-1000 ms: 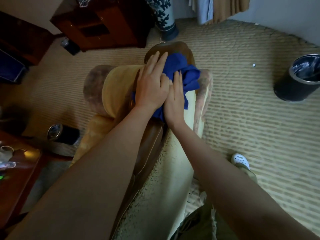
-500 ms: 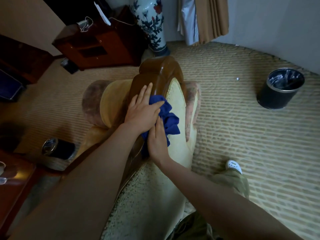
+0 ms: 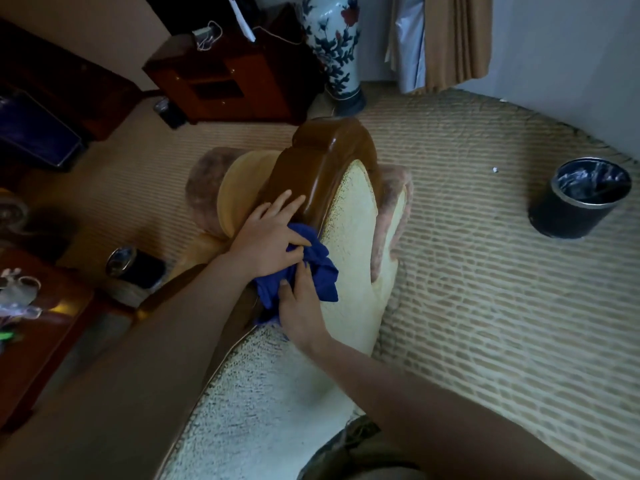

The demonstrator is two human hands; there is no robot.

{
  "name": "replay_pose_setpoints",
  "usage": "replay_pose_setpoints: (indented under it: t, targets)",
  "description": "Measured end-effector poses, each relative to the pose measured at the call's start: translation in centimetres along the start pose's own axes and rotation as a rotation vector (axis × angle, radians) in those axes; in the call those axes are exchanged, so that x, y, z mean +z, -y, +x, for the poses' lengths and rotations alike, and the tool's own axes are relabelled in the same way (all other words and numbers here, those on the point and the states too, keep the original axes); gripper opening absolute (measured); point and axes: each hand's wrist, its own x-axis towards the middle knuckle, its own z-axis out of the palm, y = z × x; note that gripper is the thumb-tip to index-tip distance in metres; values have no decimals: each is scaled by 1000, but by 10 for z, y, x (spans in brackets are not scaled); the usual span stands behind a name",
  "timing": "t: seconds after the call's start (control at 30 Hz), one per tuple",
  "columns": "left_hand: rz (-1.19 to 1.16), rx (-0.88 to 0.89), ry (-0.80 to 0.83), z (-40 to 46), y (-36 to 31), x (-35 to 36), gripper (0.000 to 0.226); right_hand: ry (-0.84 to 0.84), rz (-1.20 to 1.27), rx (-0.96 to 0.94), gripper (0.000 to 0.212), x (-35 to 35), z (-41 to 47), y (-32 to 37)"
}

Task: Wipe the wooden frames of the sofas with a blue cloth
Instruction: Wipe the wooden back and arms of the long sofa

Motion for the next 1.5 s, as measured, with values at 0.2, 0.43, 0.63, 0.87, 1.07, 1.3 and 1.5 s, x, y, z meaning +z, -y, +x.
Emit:
replay_pose_setpoints:
  t: [0.2,0.43,0.63,0.87,1.07,1.3,1.5]
  targets:
    - [-469,-455,-136,-8,6,-9,38,3,-92,105,51,-19,48,20]
    - [-415,-910,85,-59,27,-28,27,193,-459,-238,47,-13,6,26]
    - [-457,-1026,86,-73,24,-44,25,227,-698,-499,53,-8,5,36]
    - [-427,-1070,33,-65,25,-38,28,603,-923,-413,33,16,72,73]
    - [-428,-1179,-28,-57,35,-34,41,808,-1118,-223,31,43,103,86]
    - [-381,-1351,-5,-50,34,-39,34,1067,-1158,-67,32,51,132,105]
    - [-321,-1545,75,-38,33,-39,35,1223,-1432,-127,49,51,165,108]
